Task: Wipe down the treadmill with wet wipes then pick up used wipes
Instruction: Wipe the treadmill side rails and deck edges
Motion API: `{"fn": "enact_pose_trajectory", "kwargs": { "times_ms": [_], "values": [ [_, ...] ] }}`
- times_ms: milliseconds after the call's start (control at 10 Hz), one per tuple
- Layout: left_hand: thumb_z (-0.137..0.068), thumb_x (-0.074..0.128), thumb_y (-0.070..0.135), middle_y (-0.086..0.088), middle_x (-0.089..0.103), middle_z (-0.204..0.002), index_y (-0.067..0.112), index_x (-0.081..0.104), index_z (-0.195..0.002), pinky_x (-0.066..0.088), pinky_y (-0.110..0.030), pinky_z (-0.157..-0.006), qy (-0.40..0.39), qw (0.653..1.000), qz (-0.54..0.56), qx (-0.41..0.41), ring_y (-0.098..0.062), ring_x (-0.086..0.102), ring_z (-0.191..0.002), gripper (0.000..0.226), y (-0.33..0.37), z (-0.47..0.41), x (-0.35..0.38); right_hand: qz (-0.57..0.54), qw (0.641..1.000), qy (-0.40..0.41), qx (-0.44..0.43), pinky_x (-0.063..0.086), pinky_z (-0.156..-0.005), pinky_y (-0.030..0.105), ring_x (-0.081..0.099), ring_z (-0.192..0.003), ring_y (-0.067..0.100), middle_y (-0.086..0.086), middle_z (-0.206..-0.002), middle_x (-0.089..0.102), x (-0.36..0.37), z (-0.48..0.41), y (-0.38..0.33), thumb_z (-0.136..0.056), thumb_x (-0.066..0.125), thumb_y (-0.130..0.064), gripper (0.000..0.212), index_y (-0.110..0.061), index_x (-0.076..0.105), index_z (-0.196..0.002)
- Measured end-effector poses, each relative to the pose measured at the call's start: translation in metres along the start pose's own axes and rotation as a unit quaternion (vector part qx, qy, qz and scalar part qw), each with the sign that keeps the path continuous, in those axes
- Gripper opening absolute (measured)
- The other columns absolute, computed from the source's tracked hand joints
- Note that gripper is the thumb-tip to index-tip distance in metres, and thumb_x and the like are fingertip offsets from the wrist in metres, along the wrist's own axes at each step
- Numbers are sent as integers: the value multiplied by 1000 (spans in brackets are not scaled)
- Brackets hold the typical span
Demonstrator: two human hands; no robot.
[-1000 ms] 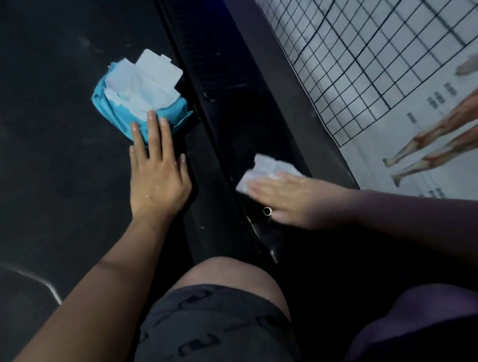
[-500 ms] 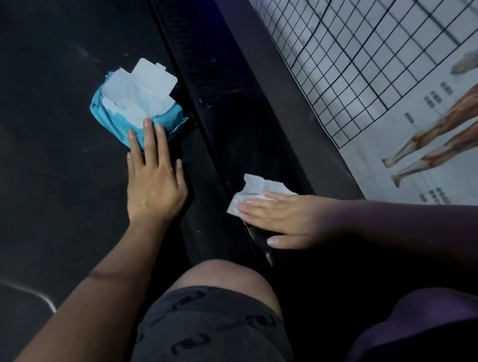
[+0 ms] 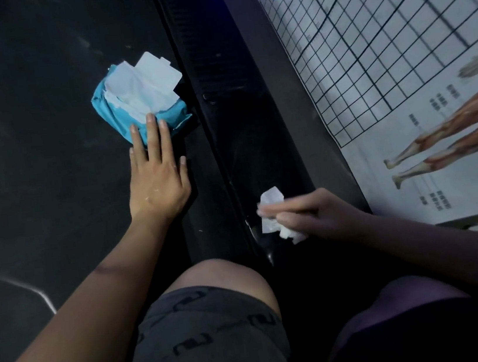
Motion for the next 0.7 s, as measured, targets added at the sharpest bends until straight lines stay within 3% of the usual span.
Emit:
{"fn": "enact_pose_trajectory", "kwargs": {
  "times_ms": [100, 200, 300, 400, 500, 600, 700],
  "values": [
    [-109, 33, 36, -13, -7, -173, 5, 2, -164, 13, -55, -128, 1, 1000, -8, 0, -41, -9, -157, 71, 0, 0, -1, 48, 988, 127, -81, 47, -110, 32, 61, -125, 6, -7, -125, 71, -15, -9, -26, -98, 65, -18, 36, -12, 65, -133],
    [-109, 33, 36, -14, -7, -173, 5, 1, -164, 11, -54, -128, 3, 1000, -14, 2, -42, -7, -157, 71, 1, 1, 0, 248, 941, 145, -177, 52, -104, 37, 63, -123, 9, -2, -125, 71, -12, -14, -31, -99, 66, -18, 31, -13, 69, -129],
    [-109, 34, 35, -15, -7, -172, 4, 2, -164, 10, -53, -129, 6, 1000, -17, 4, -43, -7, -157, 71, 1, 0, -1, 363, 903, 84, -214, 53, -100, 34, 58, -129, 7, -3, -137, 64, 7, -12, -11, -101, 59, -18, 32, -14, 67, -132],
    [-109, 37, 33, -16, -5, -172, 2, 3, -164, 12, -55, -128, 10, 1000, -11, 10, -44, -6, -157, 71, 1, 0, -2, 301, 943, 34, -139, 37, -116, 31, 38, -143, 5, 3, -154, 44, 20, -9, 14, -102, 40, -14, 43, -6, 56, -141],
    [-109, 37, 33, -16, -4, -172, 2, 4, -164, 13, -56, -128, 13, 1000, -4, 12, -44, -5, -157, 71, 1, 1, -3, 308, 946, -58, -85, 0, -123, 18, 0, -150, -2, 0, -162, 17, 31, -8, 36, -101, 22, -23, 56, -6, 27, -155],
    [-109, 37, 33, -17, -4, -172, 2, 4, -164, 14, -56, -128, 15, 1000, -5, 13, -45, -5, -157, 71, 2, 1, -3, 396, 909, -109, -73, -10, -121, 18, -17, -147, -10, -8, -164, -2, 20, -16, 43, -107, 28, -23, 56, -18, 3, -157],
    [-109, 36, 34, -16, -4, -172, 2, 4, -164, 14, -56, -128, 12, 1000, -4, 9, -45, -5, -157, 71, 2, 1, -3, 453, 886, -81, -54, -9, -125, 31, -20, -151, 2, -4, -167, -14, 11, -42, 36, -107, 25, -43, 67, -15, -4, -160]
  ]
}}
Point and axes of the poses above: each hand's wrist, its own z-axis away from the middle knuckle, its own x-axis out of the palm, y = z × x, the point moved 8 cm from there along -z, towards the middle knuckle
